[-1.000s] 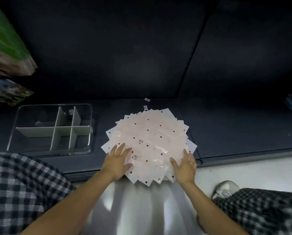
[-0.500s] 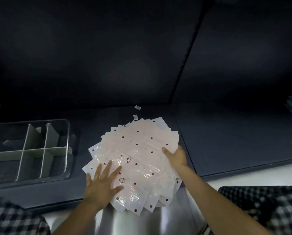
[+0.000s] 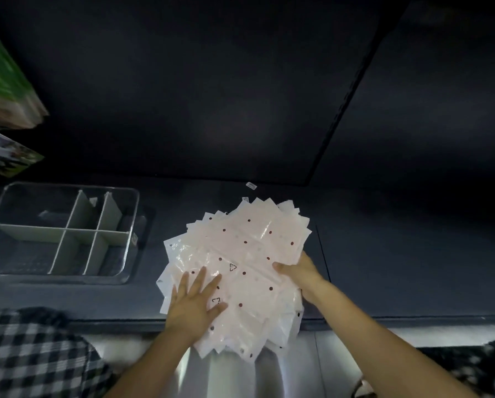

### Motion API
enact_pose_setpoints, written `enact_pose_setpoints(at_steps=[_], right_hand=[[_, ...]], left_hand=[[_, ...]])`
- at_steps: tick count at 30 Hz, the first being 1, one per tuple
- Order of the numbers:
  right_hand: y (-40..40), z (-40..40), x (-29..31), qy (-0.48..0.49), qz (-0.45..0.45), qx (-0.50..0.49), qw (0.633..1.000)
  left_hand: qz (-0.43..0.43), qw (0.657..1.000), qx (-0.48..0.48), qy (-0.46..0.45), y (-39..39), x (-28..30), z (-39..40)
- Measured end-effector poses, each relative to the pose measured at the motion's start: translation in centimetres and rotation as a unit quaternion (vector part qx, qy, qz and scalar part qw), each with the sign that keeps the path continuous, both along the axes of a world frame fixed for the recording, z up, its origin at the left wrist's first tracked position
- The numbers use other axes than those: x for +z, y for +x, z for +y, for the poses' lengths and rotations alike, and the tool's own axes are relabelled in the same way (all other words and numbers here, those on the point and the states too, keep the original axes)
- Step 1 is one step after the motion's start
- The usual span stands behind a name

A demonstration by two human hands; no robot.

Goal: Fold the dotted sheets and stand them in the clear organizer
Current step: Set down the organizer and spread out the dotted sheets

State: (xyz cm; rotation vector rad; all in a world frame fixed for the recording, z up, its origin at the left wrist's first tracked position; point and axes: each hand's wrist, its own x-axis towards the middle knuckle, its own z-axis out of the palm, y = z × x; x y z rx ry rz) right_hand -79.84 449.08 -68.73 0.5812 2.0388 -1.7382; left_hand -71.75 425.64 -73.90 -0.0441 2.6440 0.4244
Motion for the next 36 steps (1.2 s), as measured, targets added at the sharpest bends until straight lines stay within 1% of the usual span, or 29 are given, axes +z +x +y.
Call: enact_pose_setpoints(at_steps=[2,4,8,12,13,14,15,16,17,18,19,20,21,22,23,24,25,26,29,31,32,34,35,36], right_hand=[[0.0,0.9,0.5,0.033,0.016,-0.011,0.999],[-0.6,2.8,1.1,0.091,0.031,-0.019,0.995],[-2.8,8.9,2.8,0.22,0.031,0.008,0.975],[-5.4,15.1,4.5,0.325,0.051,0.017,0.944],[-6.0,16.5,4.8,0.375,0.055,0.014,0.925],[-6.6,17.7,5.0,0.447,0.059,0.003,0.893],[-6.9,18.7,5.1,0.523,0.067,-0.014,0.85],[-7.0,19.3,5.1,0.579,0.088,-0.032,0.81],[-6.9,19.3,4.9,0.606,0.122,-0.042,0.785],[-6.6,19.0,4.4,0.607,0.161,-0.033,0.778],[-6.0,18.2,3.6,0.591,0.188,0.005,0.784],[-5.3,17.1,2.5,0.565,0.197,0.064,0.799],[-4.4,15.8,1.1,0.537,0.185,0.134,0.812],[-3.3,14.5,-0.3,0.516,0.16,0.203,0.817],[-2.3,13.5,-1.9,0.506,0.137,0.257,0.812],[-1.5,12.8,-3.3,0.505,0.127,0.285,0.805],[-0.9,12.4,-4.5,0.506,0.132,0.283,0.804],[-0.6,12.1,-5.1,0.502,0.147,0.256,0.813],[-0.8,11.8,-4.8,0.46,0.18,0.152,0.856],[-1.1,11.3,-3.9,0.412,0.185,0.128,0.883],[-1.1,10.8,-3.3,0.387,0.189,0.133,0.893],[-0.7,9.3,-2.4,0.344,0.201,0.16,0.903],[-0.5,8.2,-2.0,0.331,0.207,0.181,0.903],[-0.3,7.0,-1.7,0.321,0.213,0.208,0.899]], left_hand=[[0.002,0.999,0.006,0.047,-0.2,0.9,0.6],[0.015,0.997,0.005,0.08,-0.6,1.7,1.1],[0.051,0.996,0.002,0.079,-0.9,2.5,1.5],[0.054,0.998,-0.003,0.036,-1.2,1.4,0.8],[0.051,0.998,-0.007,0.025,-1.4,1.1,0.7],[0.048,0.999,-0.014,0.017,-1.6,0.7,0.7],[0.044,0.999,-0.022,0.011,-1.8,0.4,0.8],[0.041,0.999,-0.03,0.005,-1.9,0.2,1.0],[0.037,0.999,-0.038,0.0,-2.0,0.0,1.2],[0.033,0.999,-0.042,-0.006,-2.0,-0.1,1.3],[0.03,0.998,-0.044,-0.014,-2.0,-0.2,1.4],[0.031,0.998,-0.048,-0.023,-1.9,-0.3,1.5],[0.035,0.998,-0.052,-0.028,-1.8,-0.2,1.5],[0.041,0.997,-0.056,-0.025,-1.7,-0.2,1.6],[0.043,0.997,-0.059,-0.021,-1.6,-0.2,1.6],[0.042,0.997,-0.058,-0.018,-1.6,-0.3,1.5],[0.039,0.998,-0.056,-0.016,-1.7,-0.3,1.4],[0.036,0.998,-0.054,-0.015,-1.9,-0.3,1.4],[0.025,0.998,-0.062,-0.02,-2.1,-0.3,1.4],[0.021,0.998,-0.056,-0.003,-2.2,0.0,1.5],[0.024,0.998,-0.043,0.026,-2.3,0.4,1.7],[0.058,0.987,0.024,0.148,-2.8,1.3,2.4],[0.076,0.969,0.07,0.224,-3.2,1.9,2.9],[0.081,0.944,0.116,0.298,-3.5,2.6,3.4]])
